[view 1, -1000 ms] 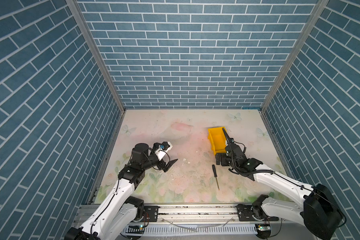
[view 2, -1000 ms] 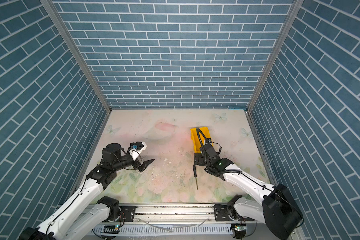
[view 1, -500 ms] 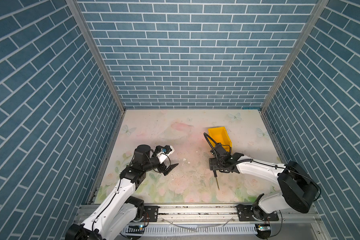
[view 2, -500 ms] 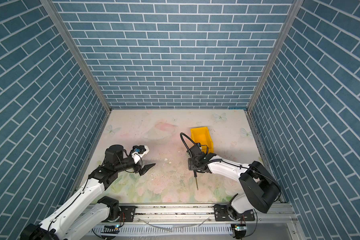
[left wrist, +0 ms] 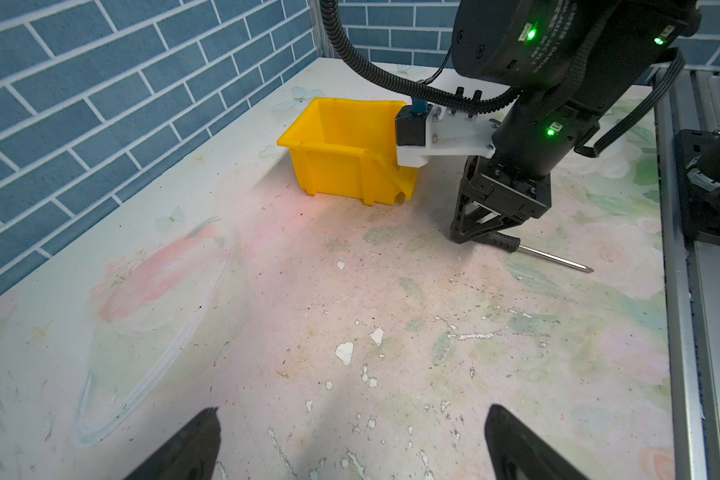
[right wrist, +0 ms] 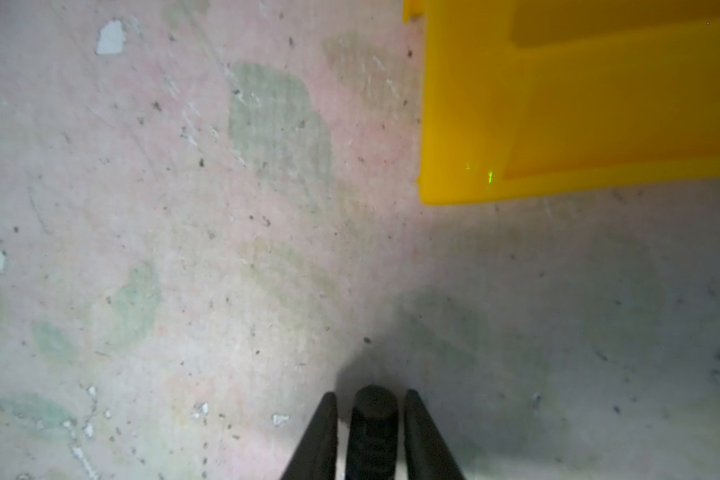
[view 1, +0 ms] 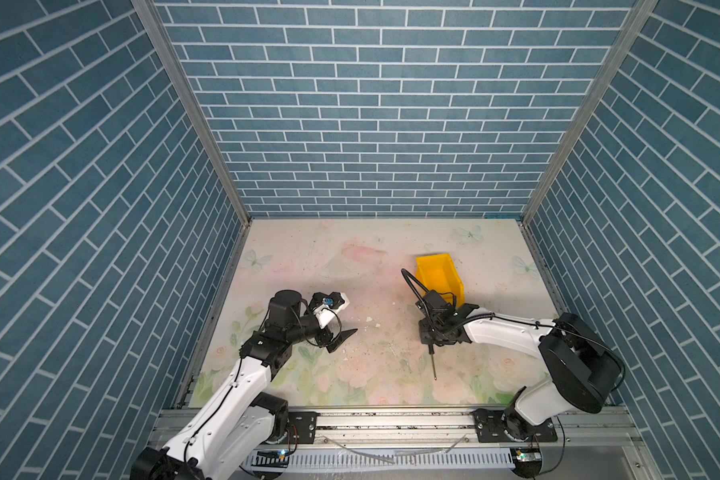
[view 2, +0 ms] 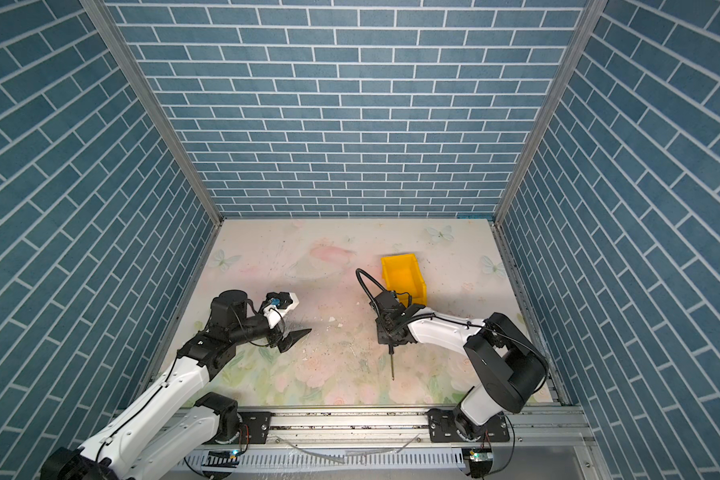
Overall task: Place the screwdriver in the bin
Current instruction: 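Close the right gripper on the screwdriver handle and lift it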
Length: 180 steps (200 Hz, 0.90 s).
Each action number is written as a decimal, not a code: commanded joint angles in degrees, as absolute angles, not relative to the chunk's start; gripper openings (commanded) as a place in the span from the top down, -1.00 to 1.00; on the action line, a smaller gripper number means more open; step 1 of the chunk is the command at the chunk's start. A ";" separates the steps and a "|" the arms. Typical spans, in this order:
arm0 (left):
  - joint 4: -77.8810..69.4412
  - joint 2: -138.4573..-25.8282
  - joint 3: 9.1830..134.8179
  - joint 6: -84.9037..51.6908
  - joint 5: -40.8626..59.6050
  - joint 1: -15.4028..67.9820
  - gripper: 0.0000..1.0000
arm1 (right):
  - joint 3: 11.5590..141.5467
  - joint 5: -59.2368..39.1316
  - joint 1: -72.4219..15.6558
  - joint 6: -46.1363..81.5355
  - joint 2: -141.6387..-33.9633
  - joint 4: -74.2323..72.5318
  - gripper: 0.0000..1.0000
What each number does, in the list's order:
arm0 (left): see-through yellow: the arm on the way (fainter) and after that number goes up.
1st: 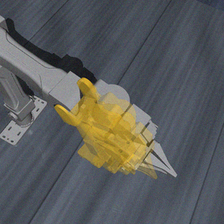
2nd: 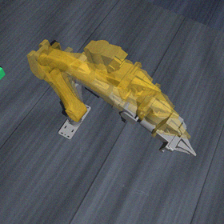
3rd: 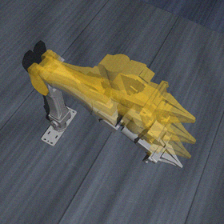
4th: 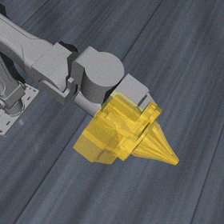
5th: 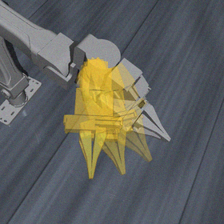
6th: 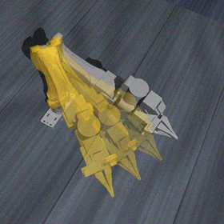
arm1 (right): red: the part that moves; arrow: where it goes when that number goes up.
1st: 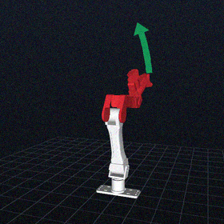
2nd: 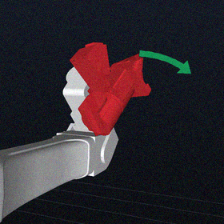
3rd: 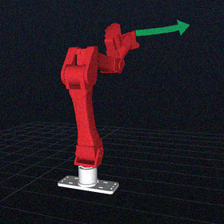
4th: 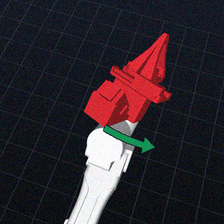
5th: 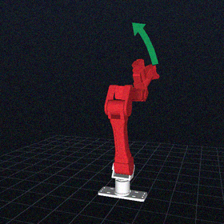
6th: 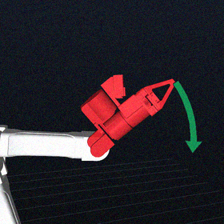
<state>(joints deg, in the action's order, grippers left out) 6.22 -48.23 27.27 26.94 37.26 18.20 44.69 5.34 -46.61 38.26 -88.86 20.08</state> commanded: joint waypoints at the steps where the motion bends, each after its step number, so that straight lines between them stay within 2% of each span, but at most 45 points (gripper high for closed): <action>1: 7.21 -47.62 26.64 27.93 38.23 18.46 -0.99 | 46.32 4.13 -46.85 38.94 -90.00 21.74 0.60; 36: 7.20 -47.54 26.54 28.28 38.14 18.47 -0.99 | 46.67 4.23 -46.87 38.42 -90.17 21.78 0.88; 69: 6.39 -47.75 26.42 27.59 37.71 18.49 -0.99 | 46.76 4.79 -46.85 37.94 -89.58 21.71 1.00; 107: 6.43 -49.16 28.41 24.62 37.83 20.32 -0.99 | 46.92 5.93 -46.71 35.73 -86.49 21.17 1.00; 180: 2.02 -51.24 29.84 21.33 32.67 29.26 -0.99 | 49.04 7.91 -45.17 30.19 -78.27 18.62 1.00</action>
<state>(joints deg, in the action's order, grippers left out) 5.02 -50.15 28.32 23.29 34.98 26.76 46.26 6.28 -45.93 32.64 -81.28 19.73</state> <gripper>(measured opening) 0.997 0.178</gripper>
